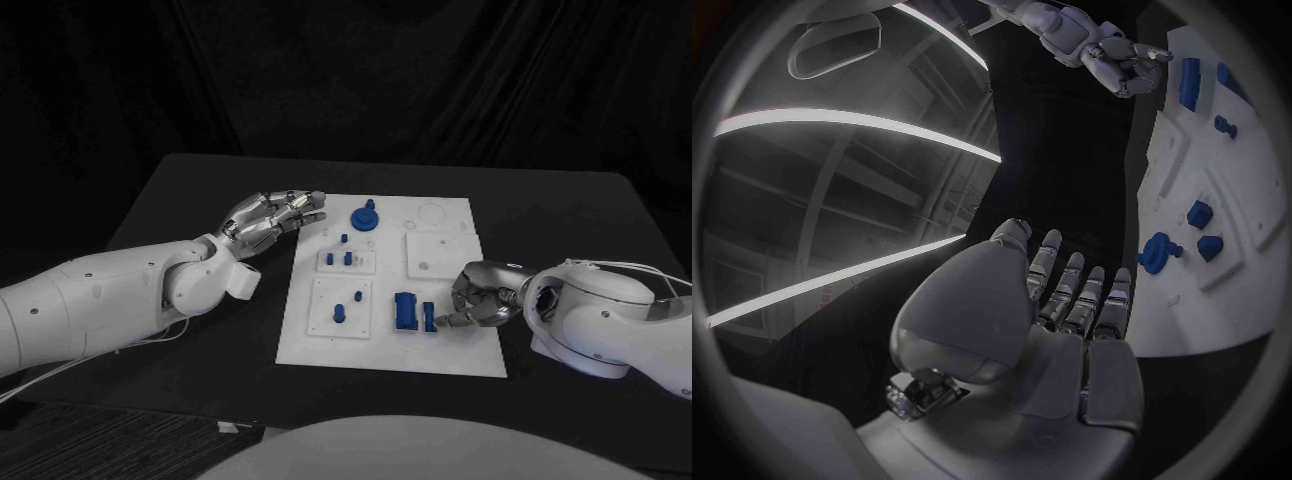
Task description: Assemble the parts on the task board
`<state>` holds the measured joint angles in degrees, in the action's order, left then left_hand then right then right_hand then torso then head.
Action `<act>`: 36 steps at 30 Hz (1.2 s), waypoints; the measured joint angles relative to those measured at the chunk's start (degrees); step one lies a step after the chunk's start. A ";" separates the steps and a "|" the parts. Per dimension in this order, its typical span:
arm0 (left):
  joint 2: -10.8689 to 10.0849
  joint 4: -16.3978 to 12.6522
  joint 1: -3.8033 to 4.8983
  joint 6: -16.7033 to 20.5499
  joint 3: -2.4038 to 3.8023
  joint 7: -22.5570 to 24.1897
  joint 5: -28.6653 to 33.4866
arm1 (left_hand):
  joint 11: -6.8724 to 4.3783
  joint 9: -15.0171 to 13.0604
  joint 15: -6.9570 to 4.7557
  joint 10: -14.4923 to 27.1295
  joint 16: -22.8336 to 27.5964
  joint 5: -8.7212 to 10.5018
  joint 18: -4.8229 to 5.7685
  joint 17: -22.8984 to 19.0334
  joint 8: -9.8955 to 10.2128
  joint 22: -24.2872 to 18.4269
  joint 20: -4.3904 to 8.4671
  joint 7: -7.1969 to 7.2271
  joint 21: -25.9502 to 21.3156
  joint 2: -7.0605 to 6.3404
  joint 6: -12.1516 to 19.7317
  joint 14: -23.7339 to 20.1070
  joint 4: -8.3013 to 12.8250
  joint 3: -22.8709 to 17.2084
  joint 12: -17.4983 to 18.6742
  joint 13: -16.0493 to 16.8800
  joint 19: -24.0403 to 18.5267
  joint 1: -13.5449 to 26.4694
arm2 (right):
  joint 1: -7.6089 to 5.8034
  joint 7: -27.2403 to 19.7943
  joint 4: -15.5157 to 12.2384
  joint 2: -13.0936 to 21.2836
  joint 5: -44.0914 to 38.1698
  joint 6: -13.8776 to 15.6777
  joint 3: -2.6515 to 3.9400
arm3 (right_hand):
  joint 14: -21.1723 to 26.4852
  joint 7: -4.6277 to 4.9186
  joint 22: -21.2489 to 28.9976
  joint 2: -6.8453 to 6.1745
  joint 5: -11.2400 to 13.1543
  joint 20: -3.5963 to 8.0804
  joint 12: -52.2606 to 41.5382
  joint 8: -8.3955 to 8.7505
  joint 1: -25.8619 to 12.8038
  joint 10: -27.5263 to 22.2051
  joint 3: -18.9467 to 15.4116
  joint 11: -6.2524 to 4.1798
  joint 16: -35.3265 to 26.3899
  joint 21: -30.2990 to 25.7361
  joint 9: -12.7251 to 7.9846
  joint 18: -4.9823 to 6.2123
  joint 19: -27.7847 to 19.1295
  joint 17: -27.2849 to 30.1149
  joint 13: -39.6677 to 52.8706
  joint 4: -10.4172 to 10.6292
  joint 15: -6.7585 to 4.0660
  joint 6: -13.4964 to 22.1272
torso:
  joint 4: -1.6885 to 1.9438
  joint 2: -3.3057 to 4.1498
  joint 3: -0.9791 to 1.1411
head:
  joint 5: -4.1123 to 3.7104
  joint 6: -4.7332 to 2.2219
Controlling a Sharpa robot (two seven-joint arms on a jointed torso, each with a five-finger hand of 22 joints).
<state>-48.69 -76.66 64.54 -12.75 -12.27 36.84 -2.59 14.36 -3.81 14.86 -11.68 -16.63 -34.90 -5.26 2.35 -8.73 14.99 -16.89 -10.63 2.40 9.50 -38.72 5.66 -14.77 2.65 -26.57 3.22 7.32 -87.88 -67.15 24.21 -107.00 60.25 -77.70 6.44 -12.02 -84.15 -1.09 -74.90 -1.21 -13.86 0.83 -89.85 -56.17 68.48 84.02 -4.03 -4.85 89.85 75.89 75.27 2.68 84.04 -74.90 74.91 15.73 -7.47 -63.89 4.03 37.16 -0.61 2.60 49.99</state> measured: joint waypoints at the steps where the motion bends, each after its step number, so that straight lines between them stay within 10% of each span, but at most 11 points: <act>1: -0.15 -0.11 0.00 0.06 0.00 0.15 -0.04 | 0.00 0.00 0.00 -0.01 -0.01 0.00 0.00 0.00 -0.02 0.09 0.00 0.11 0.00 0.00 -0.12 0.00 -0.09 -0.09 -0.01 0.00 0.00 0.00 | -0.43 -0.29 -0.29 0.43 0.10 0.81 -0.01 | 0.12 -0.37 0.00 0.39 -1.00 0.00 0.00 -0.47 -1.42 0.00 -0.35 0.00 0.00 0.18 -0.19 0.00 0.00 0.00 0.00 0.54 -0.12 -0.92 | 0.00 -0.01 0.00 | -0.05 0.00; 6: -1.15 -0.87 0.00 0.99 0.01 0.99 -1.14 | -0.41 -0.17 -0.51 -2.80 -1.20 6.71 -0.01 0.08 -1.37 0.96 0.05 -0.32 0.38 -1.66 -2.75 1.51 -1.93 1.62 -1.82 0.15 1.20 3.98 | -3.26 -4.92 -1.03 2.01 2.12 9.53 0.08 | 0.20 -0.72 -0.01 -0.85 3.60 0.24 0.00 2.13 -10.48 0.00 -0.79 -0.42 0.00 -1.47 -0.22 0.00 -0.16 0.00 0.00 1.18 -0.20 -1.21 | 0.01 -0.03 0.01 | -0.36 0.00; 10: -1.48 -1.73 0.00 2.27 0.01 1.38 -2.56 | -0.71 -0.22 -0.93 -4.82 -1.40 16.98 -0.01 0.11 -2.02 1.09 0.09 -0.64 0.60 -2.28 -3.87 2.16 -1.90 5.46 -2.67 0.19 1.54 7.44 | -4.25 -13.22 -0.67 2.33 7.94 20.61 0.10 | 0.58 0.08 0.16 -0.30 2.06 -0.20 1.05 21.42 -12.26 0.03 -1.35 -0.09 -9.80 -22.47 -8.78 4.13 -8.07 2.83 0.00 1.16 0.17 6.35 | -0.01 -0.16 0.01 | -0.60 0.00; 13: -1.47 -2.29 0.00 3.47 0.01 1.54 -3.50 | -1.17 -0.20 -1.39 -5.29 -1.12 20.62 -0.93 0.11 -2.03 0.26 0.14 -0.43 0.60 -2.34 -4.08 2.10 -1.96 8.04 -2.67 0.19 1.51 9.79 | -4.53 -22.35 0.28 2.02 16.39 29.23 0.09 | 11.71 3.29 11.39 2.31 -2.49 -3.85 27.88 30.48 -8.84 -15.11 -3.30 3.87 -40.85 -50.98 -18.41 6.74 -19.22 33.97 -13.07 0.85 4.23 8.71 | -0.01 -0.30 0.02 | -0.80 0.00; 15: -1.45 -2.46 0.00 4.23 0.01 1.61 -3.95 | -1.36 -0.12 -2.23 -5.19 -0.01 22.10 -1.91 0.04 -2.03 -1.03 0.37 -0.43 0.23 -2.25 -4.08 1.26 -1.98 9.47 -2.52 0.19 0.14 10.89 | -4.60 -28.20 1.10 1.88 22.48 32.66 0.09 | 19.97 7.89 23.39 2.99 -2.41 -8.87 52.54 37.81 -6.43 -26.82 -6.08 10.14 -63.88 -65.78 -28.83 6.70 -26.33 48.46 -30.39 0.44 10.43 12.29 | -0.02 -0.44 0.04 | -0.94 0.00; 17: -1.43 -2.66 0.00 5.22 0.01 1.67 -4.38 | -2.11 -0.04 -3.23 -4.44 1.41 22.41 -2.30 -0.15 -1.76 -2.32 0.59 -0.43 -0.29 -2.26 -4.08 0.26 -1.97 10.25 -1.54 0.19 -1.07 10.88 | -4.60 -34.42 2.40 1.81 29.64 34.40 0.09 | 32.59 7.50 30.12 3.09 -0.87 -12.41 71.62 43.52 -5.95 -39.50 -7.20 15.57 -78.58 -71.54 -34.81 4.67 -35.11 55.73 -39.32 0.89 15.58 19.44 | -0.10 -0.64 0.09 | -0.99 0.00; 21: -1.41 -3.23 0.00 7.38 0.01 1.75 -4.99 | -4.17 0.16 -5.33 -3.20 4.03 21.24 -3.63 -0.47 -0.35 -4.37 1.70 -0.09 -0.53 -2.26 -2.08 -1.85 -1.90 10.93 -0.01 0.08 -2.78 10.88 | -3.92 -43.88 4.91 1.65 41.14 34.07 0.10 | 73.20 -2.00 59.96 1.49 4.62 -14.10 85.11 51.74 -8.36 -68.08 -6.34 9.57 -87.56 -73.72 -46.51 2.20 -74.35 70.36 -54.21 1.26 14.73 37.22 | -0.30 -1.01 0.21 | -1.05 0.00; 25: -1.46 -3.54 0.00 9.31 0.03 1.80 -5.39 | -5.24 0.55 -6.39 -1.07 5.61 17.64 -3.63 -0.62 2.09 -6.52 2.04 2.43 -0.89 -1.81 2.79 -2.91 -1.99 11.02 1.87 -0.10 -4.33 9.92 | -2.79 -50.61 6.57 1.00 48.67 32.13 0.07 | 82.03 -6.34 71.02 0.00 6.37 -13.93 85.93 52.67 -9.83 -76.51 -4.06 6.03 -89.04 -75.25 -53.61 2.21 -82.76 73.89 -60.80 1.11 13.03 43.76 | -0.47 -1.17 0.35 | -0.97 0.00; 30: -1.48 -3.61 0.00 10.79 0.03 1.82 -5.65 | -5.66 0.58 -6.37 0.16 5.86 15.36 -4.51 -0.70 2.97 -6.98 1.95 2.01 -0.89 -1.15 3.55 -3.30 -1.90 11.25 2.30 -0.18 -4.43 8.97 | -1.91 -55.55 7.86 0.26 53.48 29.23 -0.01 | 83.52 -4.99 73.83 -0.05 7.01 -13.00 86.00 52.50 -12.27 -78.78 -2.59 5.80 -89.46 -75.58 -58.12 1.15 -83.63 74.64 -64.11 -0.14 11.73 45.65 | -0.49 -1.25 0.39 | -0.97 0.00; 32: -1.50 -3.57 0.00 10.80 0.00 1.72 -5.66 | -6.29 1.19 -6.92 0.79 6.58 16.24 -4.51 -1.00 3.55 -7.47 2.73 2.33 -1.23 -1.67 5.69 -3.86 -1.20 10.55 3.86 -0.80 -5.22 12.87 | -1.91 -55.57 7.85 0.24 53.53 29.21 -0.01 | 84.11 -0.37 74.70 0.85 10.27 -9.14 89.22 55.55 -31.05 -82.77 0.55 4.99 -89.64 -75.69 -63.57 -1.91 -84.00 74.80 -67.55 -5.13 8.54 51.55 | -0.49 -1.26 0.39 | -0.98 0.00; 36: -1.47 -3.66 -0.11 11.09 0.37 1.45 -5.62 | -7.55 2.42 -7.96 2.45 8.12 19.10 -3.51 -1.67 5.88 -8.61 4.79 3.59 -1.75 -2.87 10.68 -4.91 1.20 8.47 7.35 -1.93 -6.33 24.30 | -1.57 -55.46 8.28 -0.58 53.77 29.35 0.82 | 84.14 1.07 74.83 1.18 13.66 -2.62 89.65 55.97 -50.96 -83.85 3.93 4.83 -89.65 -75.69 -69.72 -2.29 -84.01 74.85 -74.05 -10.76 7.76 58.03 | -0.55 -1.33 0.39 | -0.96 -0.47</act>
<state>-50.16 -80.32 64.43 -1.67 -11.90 38.29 -8.21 6.81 -1.39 6.90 -9.23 -8.51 -15.80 -8.77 0.68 -2.85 6.38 -12.10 -7.04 0.65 6.63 -28.04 0.76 -13.57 11.12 -19.22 1.29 0.99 -63.57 -68.71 -31.25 -98.71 59.67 -23.93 35.79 -11.20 -0.02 -0.02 -0.07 -0.02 -0.20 -1.79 -0.20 -0.20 17.51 0.17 -0.10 -0.01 0.21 0.20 5.55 0.39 0.03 -0.06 0.86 4.97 0.29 -5.85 3.48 35.83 -0.22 1.64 49.52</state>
